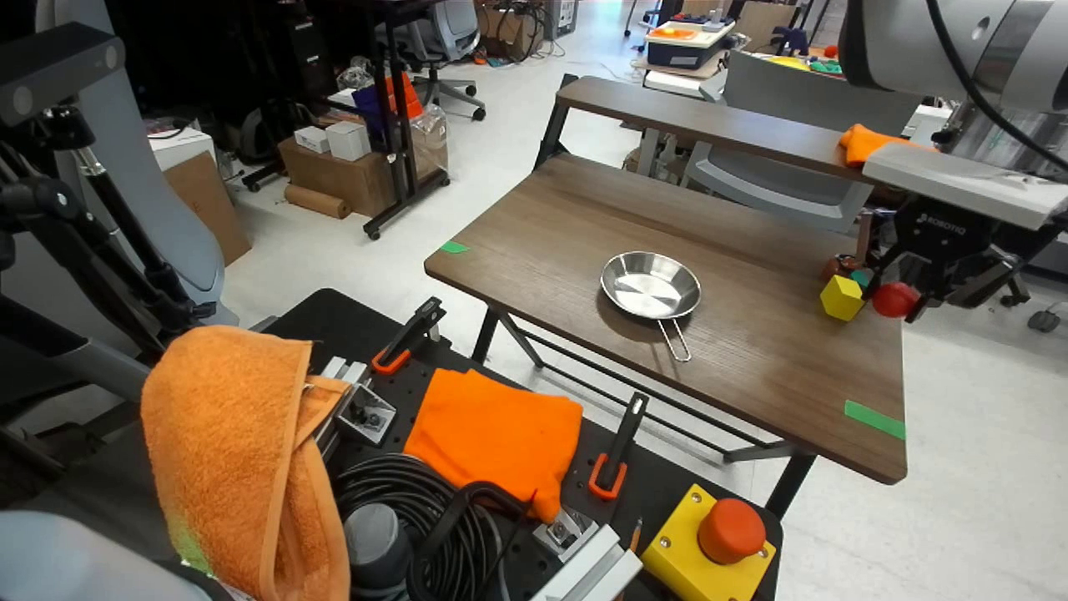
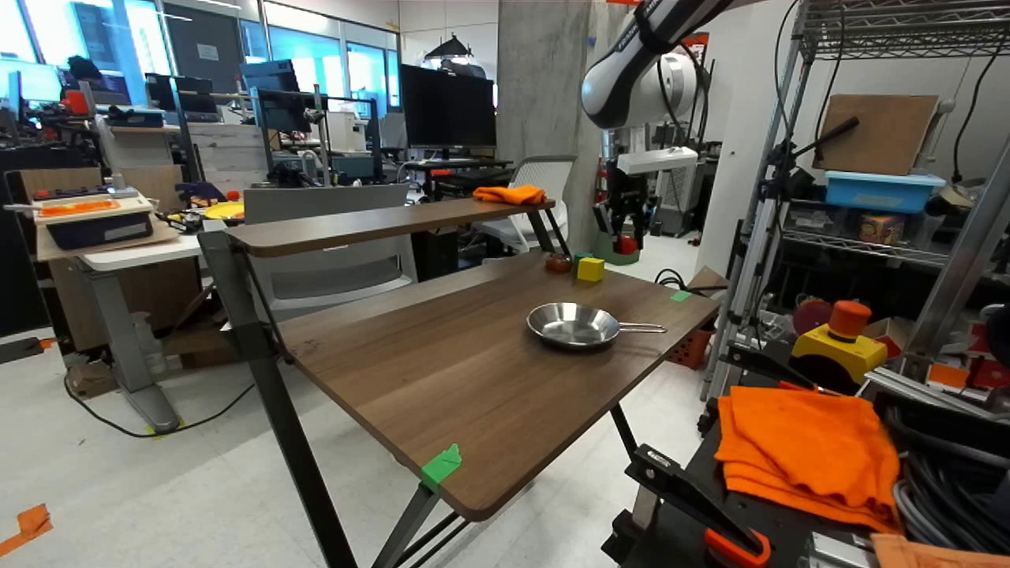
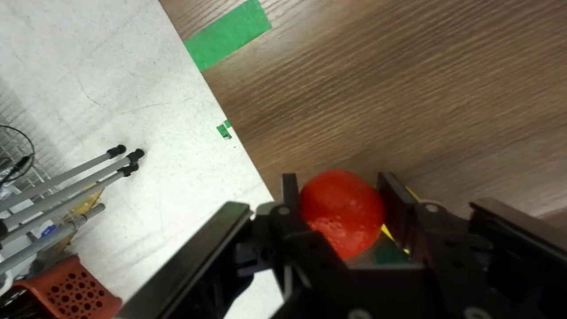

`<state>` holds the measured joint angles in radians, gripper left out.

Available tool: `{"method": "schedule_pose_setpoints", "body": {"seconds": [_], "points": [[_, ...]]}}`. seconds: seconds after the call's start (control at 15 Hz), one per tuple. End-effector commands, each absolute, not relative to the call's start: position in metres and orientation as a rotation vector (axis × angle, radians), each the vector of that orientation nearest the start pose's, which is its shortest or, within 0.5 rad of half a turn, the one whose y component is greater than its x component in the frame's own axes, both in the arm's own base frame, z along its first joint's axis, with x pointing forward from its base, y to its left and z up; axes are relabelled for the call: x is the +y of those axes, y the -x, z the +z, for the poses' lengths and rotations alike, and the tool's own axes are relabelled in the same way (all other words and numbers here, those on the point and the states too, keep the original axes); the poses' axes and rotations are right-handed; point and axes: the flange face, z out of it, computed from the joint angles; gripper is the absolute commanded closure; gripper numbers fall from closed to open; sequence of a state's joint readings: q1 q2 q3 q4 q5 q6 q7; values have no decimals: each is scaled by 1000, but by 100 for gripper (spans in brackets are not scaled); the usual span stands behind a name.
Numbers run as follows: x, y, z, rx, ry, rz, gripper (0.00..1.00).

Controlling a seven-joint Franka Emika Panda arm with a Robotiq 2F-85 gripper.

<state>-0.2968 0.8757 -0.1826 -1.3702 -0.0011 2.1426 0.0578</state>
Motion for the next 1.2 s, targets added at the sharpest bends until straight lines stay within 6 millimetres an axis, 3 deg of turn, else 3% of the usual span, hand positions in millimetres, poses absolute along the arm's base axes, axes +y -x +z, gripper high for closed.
{"method": "schedule_pose_setpoints", "body": {"seconds": [0.0,0.47,1.13], "points": [[-302,-657,189,674,3107,220,78],[-299,-654,184,618,3143,261,78],[-317,-641,164,567,3259,451,78]]}}
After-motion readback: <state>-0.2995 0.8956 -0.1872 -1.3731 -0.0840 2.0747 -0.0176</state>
